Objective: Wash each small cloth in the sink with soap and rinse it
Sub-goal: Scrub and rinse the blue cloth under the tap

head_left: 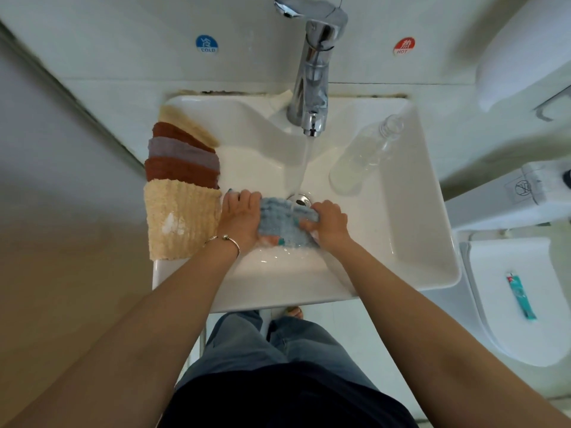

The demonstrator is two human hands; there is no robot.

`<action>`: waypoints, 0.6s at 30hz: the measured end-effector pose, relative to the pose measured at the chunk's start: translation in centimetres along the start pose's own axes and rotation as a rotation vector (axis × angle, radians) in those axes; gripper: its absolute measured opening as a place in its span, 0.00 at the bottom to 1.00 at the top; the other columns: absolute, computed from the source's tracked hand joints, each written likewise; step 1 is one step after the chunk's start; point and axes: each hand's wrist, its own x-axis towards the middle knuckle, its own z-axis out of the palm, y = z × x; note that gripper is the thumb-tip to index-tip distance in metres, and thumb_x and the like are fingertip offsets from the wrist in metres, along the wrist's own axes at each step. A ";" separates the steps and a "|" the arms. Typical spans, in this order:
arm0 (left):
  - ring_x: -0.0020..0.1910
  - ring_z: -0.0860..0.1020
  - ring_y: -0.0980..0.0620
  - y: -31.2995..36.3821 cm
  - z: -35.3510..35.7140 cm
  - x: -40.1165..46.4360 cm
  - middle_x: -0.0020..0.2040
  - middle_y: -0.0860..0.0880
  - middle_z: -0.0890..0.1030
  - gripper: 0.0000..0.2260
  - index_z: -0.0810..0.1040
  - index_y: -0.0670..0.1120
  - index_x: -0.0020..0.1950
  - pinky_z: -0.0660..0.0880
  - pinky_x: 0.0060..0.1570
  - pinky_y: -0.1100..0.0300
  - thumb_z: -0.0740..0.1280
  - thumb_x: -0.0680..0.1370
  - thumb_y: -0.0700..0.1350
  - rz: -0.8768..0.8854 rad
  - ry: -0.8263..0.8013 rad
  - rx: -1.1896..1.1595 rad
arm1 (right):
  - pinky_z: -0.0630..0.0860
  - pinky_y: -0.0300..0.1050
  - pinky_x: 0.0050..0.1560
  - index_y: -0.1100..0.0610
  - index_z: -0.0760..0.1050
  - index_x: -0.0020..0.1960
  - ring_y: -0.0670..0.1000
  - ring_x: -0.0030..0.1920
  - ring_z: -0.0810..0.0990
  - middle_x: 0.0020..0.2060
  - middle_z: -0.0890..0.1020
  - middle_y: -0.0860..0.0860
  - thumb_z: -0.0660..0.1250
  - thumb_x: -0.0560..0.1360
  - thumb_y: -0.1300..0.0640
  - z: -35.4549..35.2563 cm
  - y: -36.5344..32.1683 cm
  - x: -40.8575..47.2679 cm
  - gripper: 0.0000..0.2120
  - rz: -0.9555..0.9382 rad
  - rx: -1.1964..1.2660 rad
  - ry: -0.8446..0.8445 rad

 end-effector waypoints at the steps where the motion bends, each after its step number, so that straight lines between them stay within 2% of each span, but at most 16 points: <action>1: 0.56 0.68 0.45 0.0 -0.5 0.5 0.58 0.46 0.70 0.44 0.65 0.46 0.63 0.61 0.62 0.52 0.68 0.60 0.75 -0.002 -0.022 0.005 | 0.68 0.47 0.42 0.54 0.75 0.44 0.58 0.49 0.78 0.45 0.78 0.55 0.67 0.73 0.49 -0.2 0.2 -0.1 0.09 -0.011 0.063 -0.018; 3: 0.55 0.71 0.44 -0.2 -1.6 1.4 0.55 0.45 0.74 0.39 0.70 0.46 0.59 0.65 0.57 0.52 0.71 0.60 0.73 -0.005 -0.072 -0.038 | 0.70 0.43 0.41 0.54 0.72 0.43 0.53 0.43 0.76 0.40 0.77 0.51 0.68 0.74 0.49 -0.9 0.9 -0.8 0.10 -0.060 0.349 -0.036; 5: 0.55 0.74 0.43 -0.3 -3.1 1.7 0.53 0.45 0.78 0.31 0.75 0.45 0.56 0.69 0.54 0.53 0.73 0.65 0.67 -0.009 -0.119 -0.240 | 0.68 0.33 0.35 0.56 0.69 0.43 0.46 0.36 0.71 0.35 0.73 0.47 0.69 0.77 0.55 -2.0 1.3 -2.0 0.10 -0.101 0.664 -0.034; 6: 0.52 0.76 0.44 -0.3 -3.6 1.6 0.51 0.45 0.79 0.26 0.77 0.44 0.55 0.72 0.51 0.55 0.74 0.69 0.61 -0.016 -0.131 -0.438 | 0.68 0.31 0.34 0.58 0.69 0.44 0.45 0.35 0.70 0.35 0.73 0.47 0.69 0.78 0.58 -2.5 1.2 -2.6 0.09 -0.121 0.741 -0.016; 8: 0.48 0.77 0.48 -0.3 -4.1 0.9 0.47 0.47 0.80 0.16 0.79 0.43 0.51 0.74 0.46 0.60 0.77 0.70 0.50 -0.051 -0.140 -0.984 | 0.72 0.34 0.37 0.58 0.71 0.48 0.44 0.38 0.73 0.38 0.75 0.48 0.68 0.78 0.59 -3.1 0.7 -3.1 0.06 -0.149 0.836 0.034; 10: 0.48 0.79 0.48 0.0 -3.7 0.3 0.48 0.47 0.82 0.17 0.80 0.45 0.50 0.76 0.47 0.57 0.77 0.65 0.48 -0.136 -0.095 -1.459 | 0.75 0.39 0.43 0.56 0.73 0.51 0.45 0.42 0.77 0.42 0.78 0.48 0.67 0.78 0.62 -3.5 -0.3 -3.4 0.05 -0.158 0.945 0.089; 11: 0.50 0.80 0.46 0.4 -3.4 0.1 0.48 0.46 0.83 0.17 0.80 0.46 0.51 0.77 0.47 0.56 0.77 0.65 0.48 -0.183 -0.079 -1.616 | 0.76 0.41 0.45 0.55 0.74 0.53 0.46 0.44 0.78 0.43 0.79 0.48 0.66 0.78 0.64 -3.4 -0.8 -3.4 0.07 -0.155 0.977 0.117; 12: 0.51 0.80 0.45 0.9 -3.0 0.2 0.49 0.46 0.83 0.15 0.79 0.46 0.52 0.77 0.48 0.55 0.76 0.68 0.47 -0.225 -0.049 -1.709 | 0.76 0.41 0.47 0.54 0.74 0.53 0.46 0.46 0.79 0.44 0.79 0.48 0.65 0.77 0.65 -3.4 -1.2 -3.5 0.08 -0.151 0.999 0.139; 14: 0.50 0.80 0.46 2.6 -3.1 0.3 0.48 0.46 0.81 0.10 0.75 0.47 0.51 0.77 0.47 0.55 0.73 0.74 0.46 -0.289 0.059 -1.725 | 0.77 0.41 0.49 0.55 0.72 0.55 0.46 0.46 0.79 0.45 0.79 0.50 0.63 0.78 0.64 -3.4 -2.2 -3.9 0.07 -0.140 1.040 0.162; 16: 0.47 0.80 0.53 4.4 -3.9 0.2 0.46 0.49 0.79 0.12 0.72 0.47 0.52 0.77 0.46 0.59 0.72 0.75 0.49 -0.322 0.197 -1.675 | 0.78 0.40 0.48 0.57 0.71 0.56 0.43 0.45 0.80 0.45 0.80 0.50 0.63 0.80 0.60 -3.4 -3.3 -4.4 0.05 -0.125 1.121 0.187; 18: 0.41 0.79 0.60 6.3 -5.1 -0.2 0.44 0.51 0.78 0.12 0.71 0.46 0.52 0.76 0.44 0.65 0.72 0.75 0.47 -0.325 0.342 -1.676 | 0.79 0.42 0.50 0.58 0.71 0.58 0.46 0.47 0.81 0.47 0.80 0.52 0.64 0.80 0.54 -3.3 -4.6 -4.8 0.10 -0.116 1.199 0.231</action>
